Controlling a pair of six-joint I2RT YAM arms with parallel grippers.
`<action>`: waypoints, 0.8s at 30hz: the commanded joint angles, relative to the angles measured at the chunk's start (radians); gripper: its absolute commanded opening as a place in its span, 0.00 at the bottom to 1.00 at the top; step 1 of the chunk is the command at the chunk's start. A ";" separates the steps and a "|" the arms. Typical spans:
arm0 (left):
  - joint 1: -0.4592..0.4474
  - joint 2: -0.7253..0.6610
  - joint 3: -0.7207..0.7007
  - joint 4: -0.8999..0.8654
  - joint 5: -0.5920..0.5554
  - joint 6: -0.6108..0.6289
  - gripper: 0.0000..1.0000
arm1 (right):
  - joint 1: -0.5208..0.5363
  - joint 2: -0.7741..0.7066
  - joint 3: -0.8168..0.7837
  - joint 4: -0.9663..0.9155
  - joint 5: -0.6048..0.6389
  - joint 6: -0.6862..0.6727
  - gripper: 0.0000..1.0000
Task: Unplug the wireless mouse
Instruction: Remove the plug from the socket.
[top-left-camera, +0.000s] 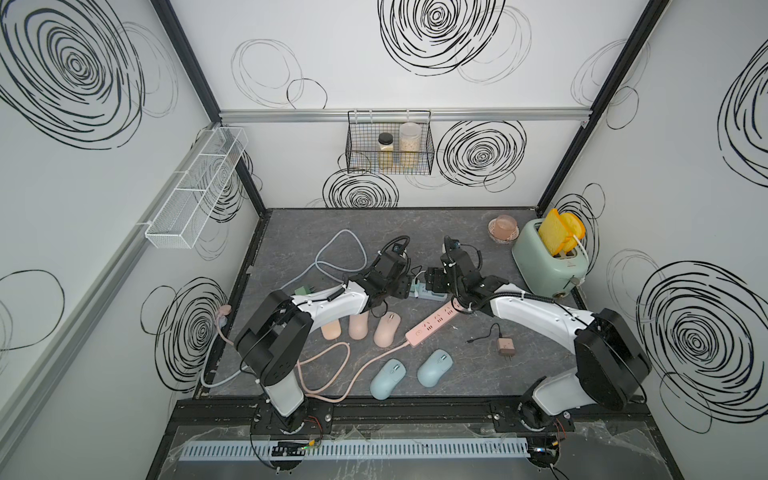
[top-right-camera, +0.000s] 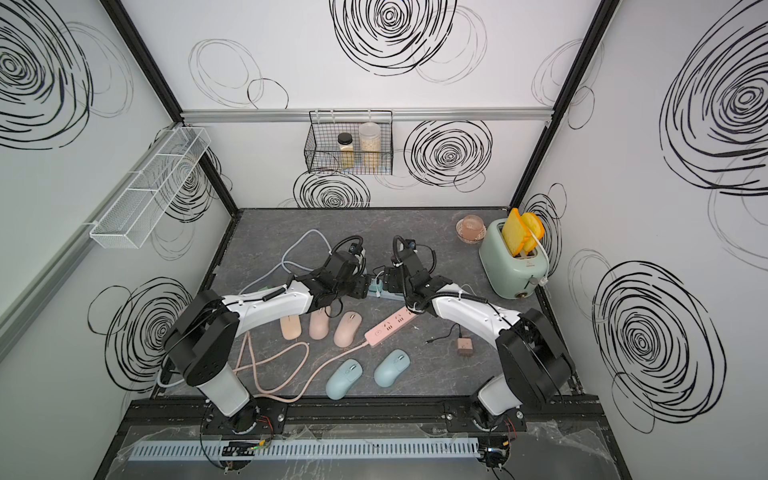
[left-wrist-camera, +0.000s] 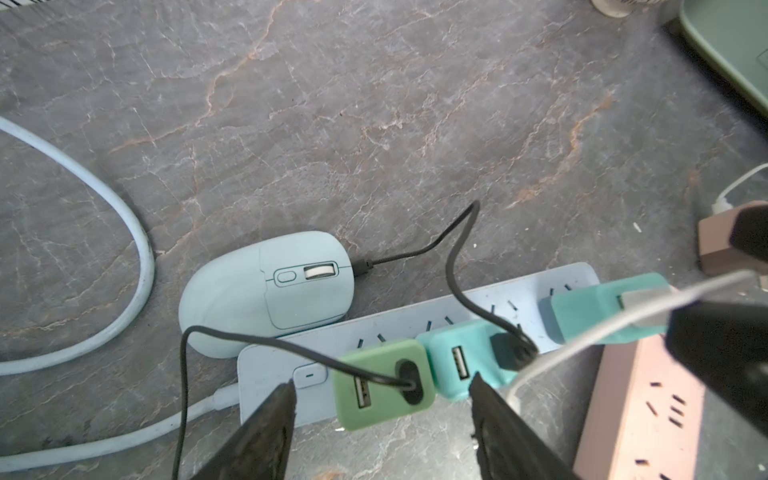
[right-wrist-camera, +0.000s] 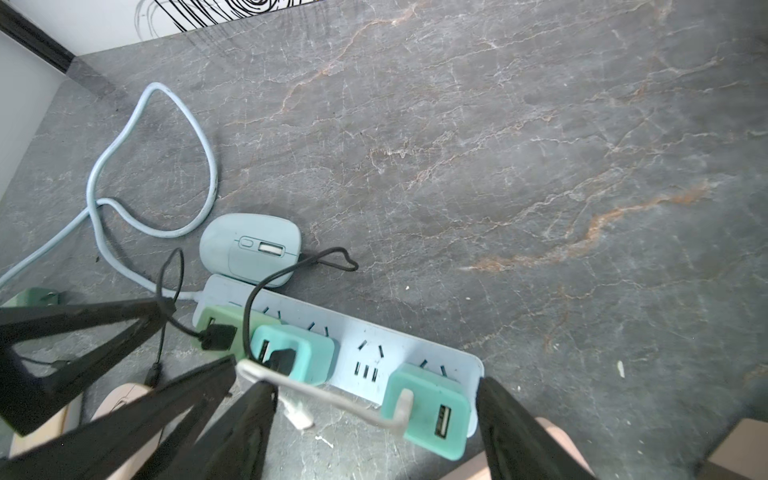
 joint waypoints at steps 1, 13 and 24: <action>0.007 0.020 0.023 0.024 0.011 0.009 0.70 | 0.001 0.049 0.050 -0.061 0.038 0.008 0.78; 0.006 0.068 0.023 0.031 0.020 0.002 0.69 | 0.004 -0.047 0.056 -0.092 0.071 0.005 0.78; -0.005 -0.028 -0.017 0.061 0.025 -0.015 0.72 | 0.025 -0.157 -0.120 -0.021 0.044 0.113 0.77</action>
